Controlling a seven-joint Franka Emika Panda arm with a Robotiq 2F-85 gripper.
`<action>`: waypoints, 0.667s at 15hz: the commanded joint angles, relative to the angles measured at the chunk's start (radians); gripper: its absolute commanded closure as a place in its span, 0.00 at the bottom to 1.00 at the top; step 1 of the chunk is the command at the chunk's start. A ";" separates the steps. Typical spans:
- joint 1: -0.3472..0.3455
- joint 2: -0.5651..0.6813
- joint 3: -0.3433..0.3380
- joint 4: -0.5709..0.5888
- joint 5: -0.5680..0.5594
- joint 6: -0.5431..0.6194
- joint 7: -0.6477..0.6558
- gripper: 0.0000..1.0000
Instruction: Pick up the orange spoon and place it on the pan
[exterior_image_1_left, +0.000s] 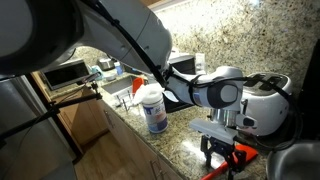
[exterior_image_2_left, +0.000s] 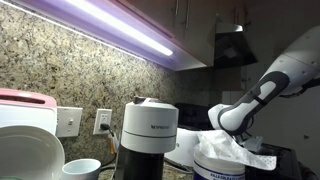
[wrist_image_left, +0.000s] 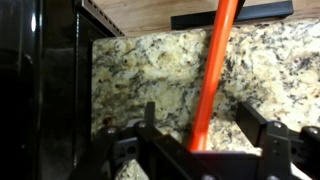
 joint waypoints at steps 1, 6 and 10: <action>0.010 0.005 -0.009 0.035 -0.010 -0.021 0.003 0.50; -0.012 -0.016 0.013 0.031 0.011 -0.020 -0.046 0.88; -0.026 -0.027 0.024 0.025 0.016 -0.019 -0.105 0.96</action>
